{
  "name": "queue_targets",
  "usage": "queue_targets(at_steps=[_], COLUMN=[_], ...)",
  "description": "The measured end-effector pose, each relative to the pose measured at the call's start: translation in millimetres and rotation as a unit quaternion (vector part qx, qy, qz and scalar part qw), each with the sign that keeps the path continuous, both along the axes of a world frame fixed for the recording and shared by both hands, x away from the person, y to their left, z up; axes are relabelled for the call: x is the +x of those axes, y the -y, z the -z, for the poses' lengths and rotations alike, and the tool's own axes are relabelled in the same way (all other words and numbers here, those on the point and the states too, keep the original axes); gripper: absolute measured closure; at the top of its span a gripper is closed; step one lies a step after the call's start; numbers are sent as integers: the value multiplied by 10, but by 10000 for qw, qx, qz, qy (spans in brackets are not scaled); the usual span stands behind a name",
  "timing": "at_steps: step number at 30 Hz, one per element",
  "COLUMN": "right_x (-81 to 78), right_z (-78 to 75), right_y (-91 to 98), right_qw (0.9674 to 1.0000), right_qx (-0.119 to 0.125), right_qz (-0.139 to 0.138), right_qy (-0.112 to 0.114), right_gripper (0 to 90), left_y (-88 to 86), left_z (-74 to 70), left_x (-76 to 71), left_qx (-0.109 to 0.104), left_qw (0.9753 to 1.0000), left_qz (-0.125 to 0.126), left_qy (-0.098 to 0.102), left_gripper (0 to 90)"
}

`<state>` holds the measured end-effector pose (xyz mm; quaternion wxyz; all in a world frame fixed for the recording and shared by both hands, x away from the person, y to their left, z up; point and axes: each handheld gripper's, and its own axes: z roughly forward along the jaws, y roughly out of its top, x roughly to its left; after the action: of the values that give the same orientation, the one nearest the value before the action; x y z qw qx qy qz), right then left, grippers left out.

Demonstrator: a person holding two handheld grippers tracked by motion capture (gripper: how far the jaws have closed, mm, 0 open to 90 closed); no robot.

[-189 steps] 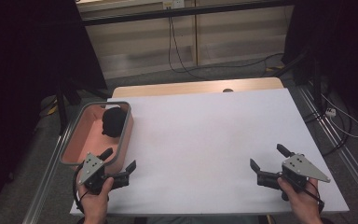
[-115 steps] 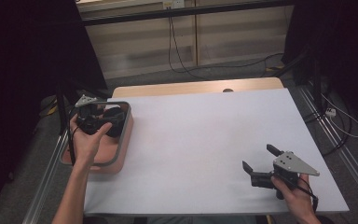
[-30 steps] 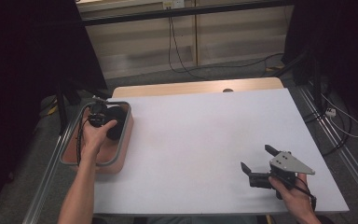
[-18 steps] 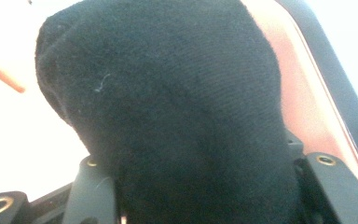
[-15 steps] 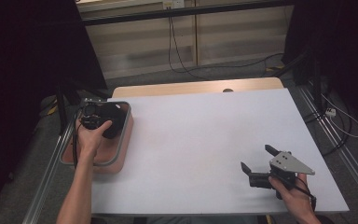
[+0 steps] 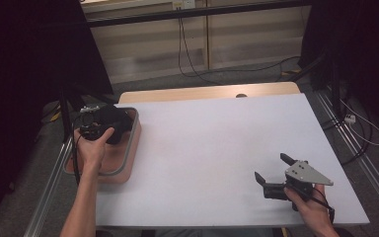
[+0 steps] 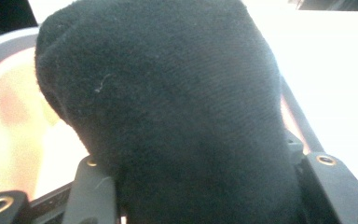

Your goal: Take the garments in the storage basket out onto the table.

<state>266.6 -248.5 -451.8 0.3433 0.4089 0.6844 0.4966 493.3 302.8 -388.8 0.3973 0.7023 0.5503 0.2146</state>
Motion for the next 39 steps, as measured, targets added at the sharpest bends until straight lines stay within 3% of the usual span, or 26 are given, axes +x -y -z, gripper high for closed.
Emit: queue_targets(at_steps=[9, 13, 21, 36, 39], right_x=[-7, -9, -14, -12, -9], right_z=[-4, -4, -8, -11, -11], right_y=[-2, -3, -3, -8, -8], right_qw=[10000, 10000, 10000, 10000, 10000], right_qx=[1, 5, 0, 7, -3], right_qz=[-5, -13, -20, -50, -52], right_qy=[18, 19, 30, 36, 40], right_gripper=[0, 0, 0, 0, 0], left_y=[-7, -15, -2, 143, 162], left_z=[-91, -139, -197, -344, -391], left_x=[-120, -174, -242, -469, -516], left_qx=[-133, -230, -277, -569, -804], left_qw=[9977, 9952, 9900, 9843, 9811], left_qz=[-28, -84, 42, 402, 487], left_qy=[657, 949, 1383, 1624, 1690], left_gripper=[444, 443, 442, 437, 437])
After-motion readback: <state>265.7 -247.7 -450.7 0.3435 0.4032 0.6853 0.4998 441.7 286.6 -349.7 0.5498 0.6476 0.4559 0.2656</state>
